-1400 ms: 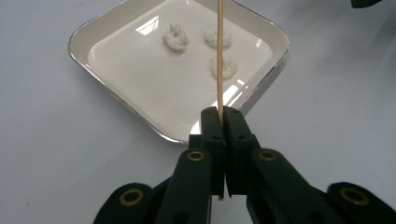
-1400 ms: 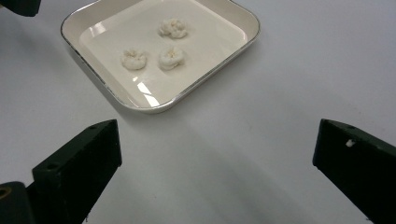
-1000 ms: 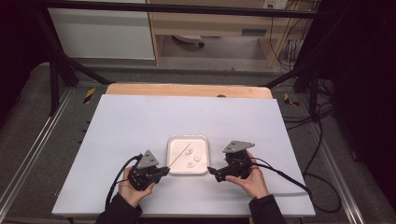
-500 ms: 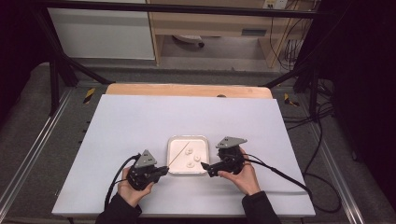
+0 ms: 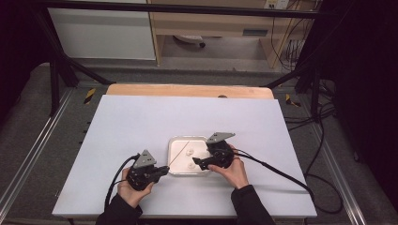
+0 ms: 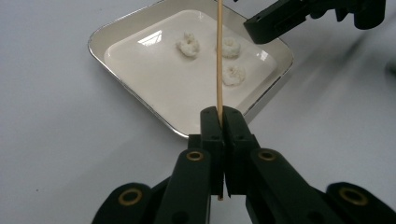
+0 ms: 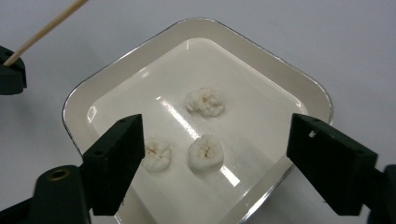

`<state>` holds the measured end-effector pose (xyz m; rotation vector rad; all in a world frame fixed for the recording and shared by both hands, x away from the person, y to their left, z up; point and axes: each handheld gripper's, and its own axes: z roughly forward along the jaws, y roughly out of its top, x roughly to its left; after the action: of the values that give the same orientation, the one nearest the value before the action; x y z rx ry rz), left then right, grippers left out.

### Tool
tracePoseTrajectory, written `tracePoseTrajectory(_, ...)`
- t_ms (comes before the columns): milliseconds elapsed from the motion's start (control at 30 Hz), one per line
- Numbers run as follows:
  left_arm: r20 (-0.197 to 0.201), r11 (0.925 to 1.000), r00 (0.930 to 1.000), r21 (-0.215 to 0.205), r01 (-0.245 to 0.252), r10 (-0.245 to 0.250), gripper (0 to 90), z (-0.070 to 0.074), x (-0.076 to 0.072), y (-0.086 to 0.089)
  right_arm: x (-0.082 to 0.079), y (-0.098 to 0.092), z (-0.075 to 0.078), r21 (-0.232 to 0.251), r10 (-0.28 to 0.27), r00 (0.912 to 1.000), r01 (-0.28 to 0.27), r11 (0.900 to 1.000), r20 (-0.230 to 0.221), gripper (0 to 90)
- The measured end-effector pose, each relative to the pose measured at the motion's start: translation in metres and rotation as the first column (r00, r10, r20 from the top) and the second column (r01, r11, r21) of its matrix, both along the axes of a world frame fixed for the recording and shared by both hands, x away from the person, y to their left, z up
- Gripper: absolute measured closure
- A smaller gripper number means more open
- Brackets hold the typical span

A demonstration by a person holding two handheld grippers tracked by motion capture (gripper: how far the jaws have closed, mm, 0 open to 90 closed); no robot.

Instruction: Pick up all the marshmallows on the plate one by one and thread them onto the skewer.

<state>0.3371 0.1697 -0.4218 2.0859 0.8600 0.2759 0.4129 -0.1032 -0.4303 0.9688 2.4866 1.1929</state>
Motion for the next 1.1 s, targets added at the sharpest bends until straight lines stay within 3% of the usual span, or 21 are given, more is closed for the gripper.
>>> tracePoseTrajectory(133,0.002,1.0,1.0,-0.002,0.002,-0.002,88.2,0.0,0.0,-0.001,0.004,0.004,-0.008,-0.01,0.017,0.9998,-0.017,1.0,-0.01,36.5)
tracePoseTrajectory(400,0.001,1.0,1.0,-0.003,0.003,-0.003,88.2,0.0,-0.001,-0.001,0.003,0.006,-0.016,-0.04,0.049,0.9988,-0.05,0.998,-0.005,54.3)
tracePoseTrajectory(567,0.004,1.0,1.0,-0.002,0.008,-0.008,88.2,0.0,-0.002,-0.003,0.003,0.007,-0.019,-0.045,0.057,0.9984,-0.057,0.997,-0.003,59.6)
tracePoseTrajectory(767,0.007,1.0,0.9999,-0.002,0.008,-0.008,88.2,0.0,-0.002,-0.003,0.0,0.008,-0.022,-0.063,0.058,0.9978,-0.056,0.996,0.031,66.4)
tracePoseTrajectory(933,0.012,0.9999,0.9999,-0.005,0.01,-0.009,88.2,0.0,-0.003,-0.003,0.0,0.008,-0.022,-0.055,0.05,0.9984,-0.049,0.997,0.024,68.8)
tracePoseTrajectory(1100,0.021,0.9999,0.9998,-0.015,0.007,-0.007,88.2,0.001,-0.004,-0.003,-0.001,0.002,-0.012,0.017,0.037,0.9991,-0.038,0.999,0.017,69.7)
